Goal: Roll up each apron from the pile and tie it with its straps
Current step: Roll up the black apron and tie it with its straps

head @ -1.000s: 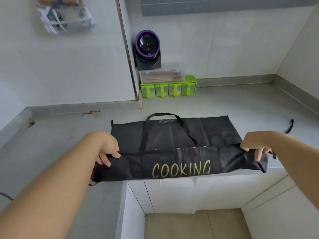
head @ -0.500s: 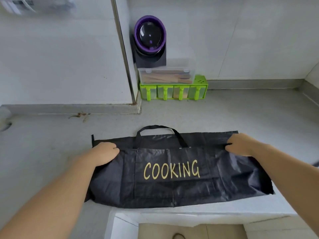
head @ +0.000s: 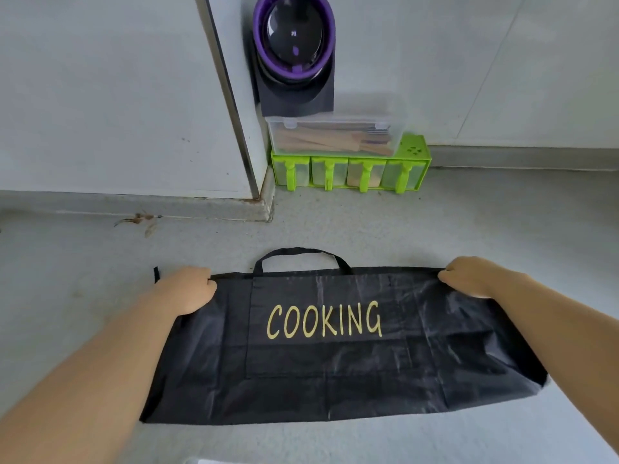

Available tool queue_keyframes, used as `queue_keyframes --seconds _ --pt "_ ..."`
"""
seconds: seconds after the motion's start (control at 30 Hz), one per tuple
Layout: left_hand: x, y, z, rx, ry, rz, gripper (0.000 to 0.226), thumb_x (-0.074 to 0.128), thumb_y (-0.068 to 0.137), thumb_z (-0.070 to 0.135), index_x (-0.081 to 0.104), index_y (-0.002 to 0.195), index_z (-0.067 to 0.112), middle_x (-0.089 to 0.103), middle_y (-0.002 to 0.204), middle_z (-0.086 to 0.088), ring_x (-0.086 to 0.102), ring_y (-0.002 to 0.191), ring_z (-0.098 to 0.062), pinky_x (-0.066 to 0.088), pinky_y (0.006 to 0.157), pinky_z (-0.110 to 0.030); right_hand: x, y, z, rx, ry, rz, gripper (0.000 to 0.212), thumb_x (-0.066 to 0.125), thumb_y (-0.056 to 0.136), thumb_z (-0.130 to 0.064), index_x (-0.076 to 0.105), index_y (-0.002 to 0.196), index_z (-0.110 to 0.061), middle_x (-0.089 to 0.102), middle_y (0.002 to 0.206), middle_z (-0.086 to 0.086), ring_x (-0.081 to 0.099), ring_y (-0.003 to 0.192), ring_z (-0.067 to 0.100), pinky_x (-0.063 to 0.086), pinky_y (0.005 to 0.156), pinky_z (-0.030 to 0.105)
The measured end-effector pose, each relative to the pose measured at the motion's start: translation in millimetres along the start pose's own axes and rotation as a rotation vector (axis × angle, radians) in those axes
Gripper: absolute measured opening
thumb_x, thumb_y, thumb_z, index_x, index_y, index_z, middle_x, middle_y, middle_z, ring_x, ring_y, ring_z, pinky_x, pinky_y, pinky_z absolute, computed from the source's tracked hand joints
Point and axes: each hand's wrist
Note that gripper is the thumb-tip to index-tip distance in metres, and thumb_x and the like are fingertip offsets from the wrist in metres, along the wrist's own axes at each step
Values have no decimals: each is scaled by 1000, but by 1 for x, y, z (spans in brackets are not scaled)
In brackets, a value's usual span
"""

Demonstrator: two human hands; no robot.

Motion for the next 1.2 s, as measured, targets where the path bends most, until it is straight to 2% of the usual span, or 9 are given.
queue_keyframes --seconds 0.17,0.27,0.37,0.53,0.6,0.7,0.87,1.07,1.2 --pt "1 7 5 -36 137 -1 27 31 101 15 38 75 16 46 78 2 44 74 -13 30 62 -25 -2 10 -7 44 -26 -6 40 31 98 -30 56 123 -11 53 131 11 52 114 26 41 98 35" --pt "4 4 11 -110 218 45 11 39 97 9 49 102 8 56 100 -6 53 86 -18 42 71 -29 1 15 -9 55 -53 -17 43 30 99 -29 50 132 -11 50 137 11 50 120 27 39 103 35" --pt "7 -6 26 -172 366 189 32 49 90 8 43 122 12 49 121 -7 51 107 -24 45 91 -40 2 19 -8 57 -77 5 42 32 99 -32 52 130 -11 52 134 10 52 116 26 41 100 34" --pt "37 -33 87 319 218 572 41 69 77 13 63 117 17 57 120 -5 59 107 -26 38 102 -55 3 13 -7 42 -101 118 41 40 96 -49 59 112 -15 58 106 3 55 92 21 47 80 32" --pt "61 -48 122 518 148 550 33 62 85 27 63 117 20 59 121 -1 58 113 -23 35 104 -58 1 3 -2 41 -36 254 32 51 92 -48 56 104 -19 58 102 3 52 84 21 44 69 30" --pt "95 -59 155 547 159 354 47 34 93 46 53 131 26 53 138 -1 49 129 -24 34 102 -60 1 -5 7 4 155 361 24 62 89 -28 55 111 -21 60 110 5 52 84 22 43 64 30" --pt "119 -55 157 434 243 235 61 10 99 54 45 140 27 43 148 -5 43 134 -27 35 103 -63 -2 -1 23 10 327 312 20 59 92 -18 59 112 -21 62 114 6 57 95 26 51 77 36" --pt "113 -40 156 415 220 272 66 5 97 57 41 143 27 38 151 -4 37 138 -27 30 106 -63 9 -11 25 21 344 726 26 57 93 -23 61 119 -19 60 124 4 46 120 27 28 104 41" --pt "108 -33 154 389 154 313 72 3 89 61 24 150 30 16 160 -1 15 147 -24 9 114 -60 26 -46 22 20 607 893 23 57 90 -15 64 112 -17 60 118 2 49 112 24 39 99 41"
Point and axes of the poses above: each hand's wrist, its own y-axis towards the middle knuckle, its own x-axis out of the palm, z = x × y
